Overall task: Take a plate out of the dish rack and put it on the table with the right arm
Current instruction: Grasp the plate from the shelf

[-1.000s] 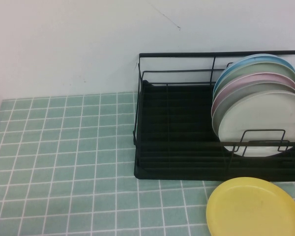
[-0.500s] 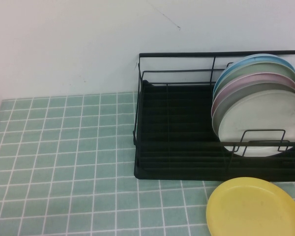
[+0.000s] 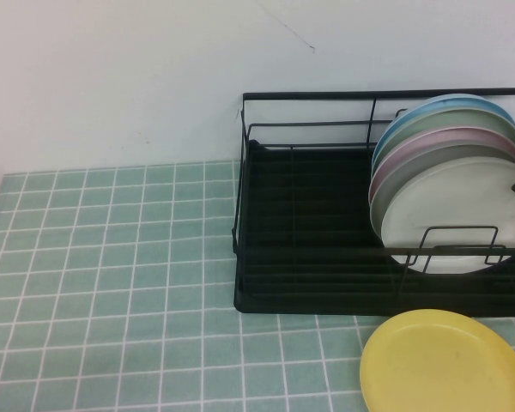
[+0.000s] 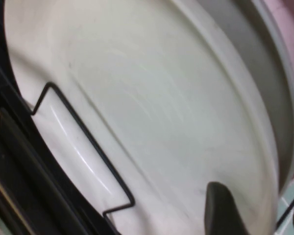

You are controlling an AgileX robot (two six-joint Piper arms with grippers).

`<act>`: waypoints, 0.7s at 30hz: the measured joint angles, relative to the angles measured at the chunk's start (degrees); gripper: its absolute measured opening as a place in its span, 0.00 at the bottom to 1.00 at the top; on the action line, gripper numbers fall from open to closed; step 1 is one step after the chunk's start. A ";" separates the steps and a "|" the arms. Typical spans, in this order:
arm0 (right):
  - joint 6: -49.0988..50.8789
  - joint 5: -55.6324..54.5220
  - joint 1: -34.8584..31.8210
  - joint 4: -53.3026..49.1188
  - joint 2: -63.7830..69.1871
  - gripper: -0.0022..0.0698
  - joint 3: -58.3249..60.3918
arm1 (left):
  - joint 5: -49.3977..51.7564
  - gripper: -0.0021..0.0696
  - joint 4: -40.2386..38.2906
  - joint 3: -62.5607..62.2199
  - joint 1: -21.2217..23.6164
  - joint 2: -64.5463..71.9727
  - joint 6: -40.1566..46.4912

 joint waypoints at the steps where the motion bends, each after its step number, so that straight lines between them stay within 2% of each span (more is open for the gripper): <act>1: 0.00 -0.24 0.00 0.47 0.15 0.46 0.00 | 0.00 0.02 0.00 0.00 0.00 0.00 0.00; 15: -4.56 -0.67 0.00 5.18 1.23 0.46 0.00 | 0.00 0.02 0.00 0.00 0.00 0.00 0.11; 18: -4.65 -0.78 0.00 5.31 1.23 0.41 0.00 | 0.00 0.02 0.00 0.00 0.00 0.00 0.11; 21: -4.65 -0.85 0.00 5.31 1.23 0.30 0.00 | 0.00 0.02 0.00 0.00 0.00 0.00 0.11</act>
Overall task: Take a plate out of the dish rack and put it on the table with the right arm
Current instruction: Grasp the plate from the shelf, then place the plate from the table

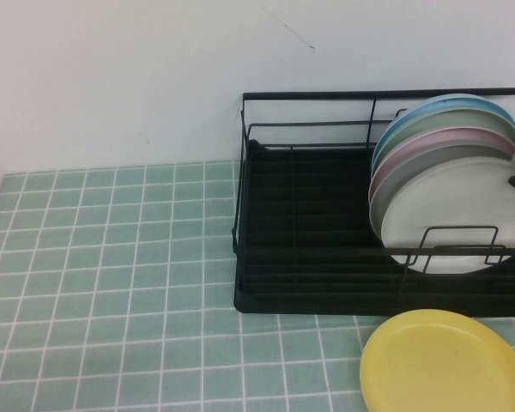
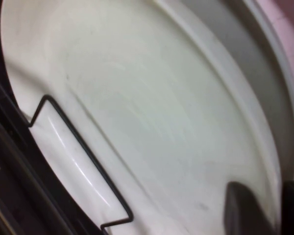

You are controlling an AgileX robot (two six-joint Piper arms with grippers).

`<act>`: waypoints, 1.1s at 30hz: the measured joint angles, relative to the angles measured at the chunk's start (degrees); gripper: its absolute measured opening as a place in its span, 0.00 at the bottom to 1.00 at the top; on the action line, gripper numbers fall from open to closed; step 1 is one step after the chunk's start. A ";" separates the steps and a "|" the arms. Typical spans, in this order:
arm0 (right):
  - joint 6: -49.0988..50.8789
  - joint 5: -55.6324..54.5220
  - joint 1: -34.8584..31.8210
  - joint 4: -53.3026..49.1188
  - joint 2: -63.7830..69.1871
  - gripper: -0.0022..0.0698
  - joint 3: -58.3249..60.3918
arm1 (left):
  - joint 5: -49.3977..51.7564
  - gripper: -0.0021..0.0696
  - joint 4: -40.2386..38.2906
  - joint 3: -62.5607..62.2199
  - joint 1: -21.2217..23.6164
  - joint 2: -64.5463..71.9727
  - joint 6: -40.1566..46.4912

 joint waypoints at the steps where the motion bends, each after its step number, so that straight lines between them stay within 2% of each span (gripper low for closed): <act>1: 0.00 0.00 0.00 0.02 0.00 0.25 0.00 | 0.00 0.02 0.00 0.00 0.00 0.00 0.00; 4: -0.27 -0.70 0.00 0.13 0.00 0.11 0.00 | 0.00 0.02 0.00 0.00 0.00 0.00 0.00; 6: -0.41 -1.11 0.00 0.13 0.00 0.09 0.00 | 0.00 0.02 0.00 0.00 0.00 0.00 0.00; 15: -0.50 -1.57 0.00 0.13 -1.43 0.07 0.00 | 0.00 0.02 0.00 0.00 0.00 0.00 0.00; 23: 0.83 -1.18 0.00 0.13 -13.92 0.06 0.00 | 0.00 0.02 0.00 0.00 0.00 0.00 0.00; 26: 5.77 1.19 0.00 -2.41 -19.18 0.05 0.00 | 0.00 0.02 0.00 0.00 0.00 0.00 0.00; 30: 20.74 6.33 0.00 -10.13 -26.78 0.05 0.00 | 0.00 0.02 0.00 0.00 0.00 0.00 0.00; 33: 34.22 14.51 0.00 -17.00 -32.11 0.05 0.00 | 0.00 0.02 0.00 0.00 0.00 0.00 0.00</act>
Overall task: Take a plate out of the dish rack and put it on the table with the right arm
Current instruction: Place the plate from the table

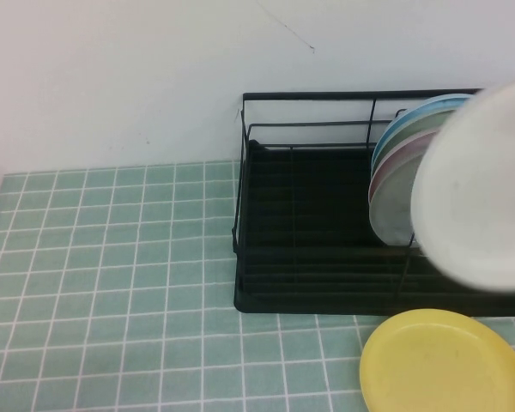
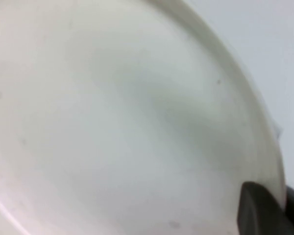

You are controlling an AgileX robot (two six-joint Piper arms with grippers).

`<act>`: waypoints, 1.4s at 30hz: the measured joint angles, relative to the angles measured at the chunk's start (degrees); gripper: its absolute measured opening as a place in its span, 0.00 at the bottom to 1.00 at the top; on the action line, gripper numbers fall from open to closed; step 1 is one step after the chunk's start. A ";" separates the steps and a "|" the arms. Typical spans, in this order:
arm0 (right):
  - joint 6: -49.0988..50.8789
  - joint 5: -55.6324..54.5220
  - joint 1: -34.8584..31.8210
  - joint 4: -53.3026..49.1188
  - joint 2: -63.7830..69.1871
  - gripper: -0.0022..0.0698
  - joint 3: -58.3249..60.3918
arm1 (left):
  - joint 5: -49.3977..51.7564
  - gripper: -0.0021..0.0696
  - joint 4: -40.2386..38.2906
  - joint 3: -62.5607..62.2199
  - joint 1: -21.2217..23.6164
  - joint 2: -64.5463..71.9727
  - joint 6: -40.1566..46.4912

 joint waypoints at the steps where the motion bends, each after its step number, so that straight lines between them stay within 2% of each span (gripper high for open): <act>1: 4.72 3.76 0.00 -1.62 -1.67 0.04 0.00 | 0.00 0.02 0.00 0.00 0.00 0.00 0.00; 7: 29.60 26.05 0.00 -4.40 -5.79 0.04 0.00 | 0.00 0.02 0.00 0.00 0.00 0.00 0.00; 11: 37.04 30.90 0.00 -4.40 -5.79 0.04 2.69 | 0.00 0.02 0.00 0.00 0.00 0.00 0.00; 23: 38.68 19.23 0.00 -3.74 -3.95 0.04 18.87 | 0.00 0.02 0.00 0.00 0.00 0.00 0.00; 42: 33.66 7.69 0.00 -1.26 18.06 0.04 19.37 | 0.00 0.02 0.00 0.00 0.00 0.00 0.00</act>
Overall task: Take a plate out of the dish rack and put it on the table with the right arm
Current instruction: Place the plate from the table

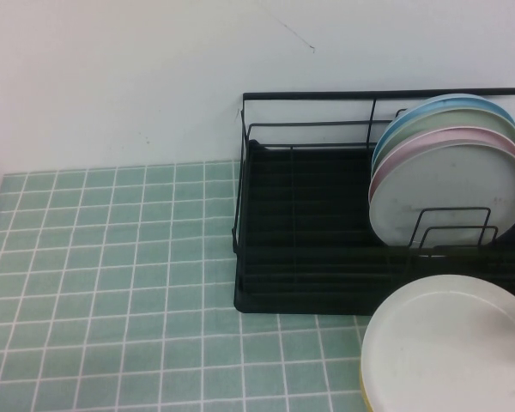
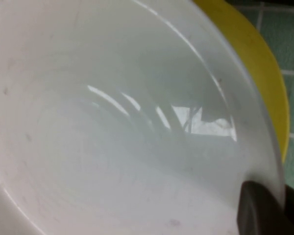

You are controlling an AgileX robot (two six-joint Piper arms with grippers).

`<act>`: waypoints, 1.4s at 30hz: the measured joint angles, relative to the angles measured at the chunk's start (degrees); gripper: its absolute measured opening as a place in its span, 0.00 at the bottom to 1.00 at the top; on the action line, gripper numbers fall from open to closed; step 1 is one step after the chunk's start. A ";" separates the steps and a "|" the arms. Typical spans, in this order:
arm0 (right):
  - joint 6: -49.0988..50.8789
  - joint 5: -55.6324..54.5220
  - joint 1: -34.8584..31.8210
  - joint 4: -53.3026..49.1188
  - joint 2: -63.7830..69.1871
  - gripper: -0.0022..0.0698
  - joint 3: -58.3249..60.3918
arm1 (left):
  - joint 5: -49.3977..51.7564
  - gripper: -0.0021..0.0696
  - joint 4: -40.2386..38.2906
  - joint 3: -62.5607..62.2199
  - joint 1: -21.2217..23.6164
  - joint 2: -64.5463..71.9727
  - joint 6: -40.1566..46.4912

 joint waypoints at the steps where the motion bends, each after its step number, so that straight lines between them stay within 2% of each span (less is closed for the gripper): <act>1: -0.45 -0.38 0.00 0.57 0.76 0.04 0.00 | 0.00 0.02 0.00 0.00 0.00 0.00 0.00; 42: -3.49 -4.33 0.00 0.32 9.15 0.04 0.00 | 0.00 0.02 0.00 0.00 0.00 0.00 0.00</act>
